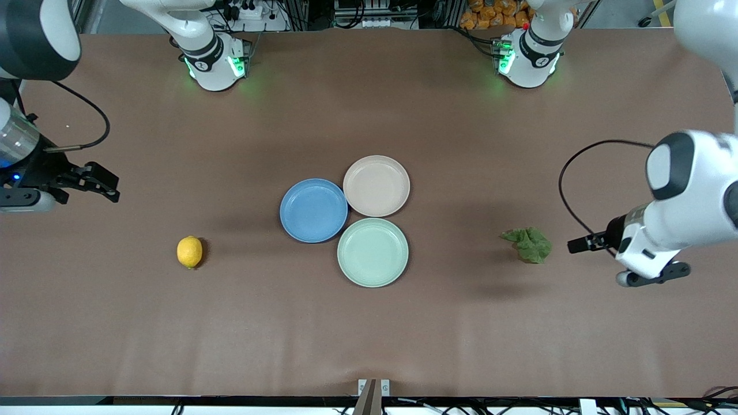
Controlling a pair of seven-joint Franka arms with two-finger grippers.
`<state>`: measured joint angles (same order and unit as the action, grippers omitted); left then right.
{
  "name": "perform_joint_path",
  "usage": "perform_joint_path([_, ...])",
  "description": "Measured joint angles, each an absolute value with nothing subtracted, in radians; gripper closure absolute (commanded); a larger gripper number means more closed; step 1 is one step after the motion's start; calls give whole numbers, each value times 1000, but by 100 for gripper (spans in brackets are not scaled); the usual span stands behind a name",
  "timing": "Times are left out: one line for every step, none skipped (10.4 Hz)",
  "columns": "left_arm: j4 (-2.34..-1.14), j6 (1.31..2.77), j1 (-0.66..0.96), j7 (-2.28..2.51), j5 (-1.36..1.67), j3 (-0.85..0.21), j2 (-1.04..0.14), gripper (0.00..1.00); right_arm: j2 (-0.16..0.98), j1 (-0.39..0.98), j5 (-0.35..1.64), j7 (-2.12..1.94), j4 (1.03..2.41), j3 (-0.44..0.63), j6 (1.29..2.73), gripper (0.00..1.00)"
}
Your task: Pick lemon and lettuce from blue and beige plates
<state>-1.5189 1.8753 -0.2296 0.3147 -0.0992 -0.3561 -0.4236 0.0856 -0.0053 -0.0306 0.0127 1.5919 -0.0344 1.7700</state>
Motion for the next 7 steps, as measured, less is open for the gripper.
perform_joint_path([-1516,1852,-229,310,-99,-357,-387,0,77,-7,-25,12,1587,-30,1744,0])
perform_joint_path([-1503,1831,-229,292,-99,-357,-354,0,64,-7,-23,12,1577,-29,1711,0])
perform_joint_path([-1489,1819,-227,266,-97,-354,-325,0,52,-6,-22,12,1561,-30,1668,0])
perform_joint_path([-1480,1812,-222,245,-83,-336,-289,0,42,-7,-21,12,1541,-30,1627,0])
perform_joint_path([-1477,1800,-203,229,-53,-292,-250,0,37,-7,-20,12,1529,-30,1599,0])
perform_joint_path([-1477,1781,-167,217,-30,-232,-211,0,36,-7,-20,12,1518,-31,1574,0])
perform_joint_path([-1475,1754,-122,216,-22,-180,-176,0,35,-9,-18,12,1506,-30,1553,0])
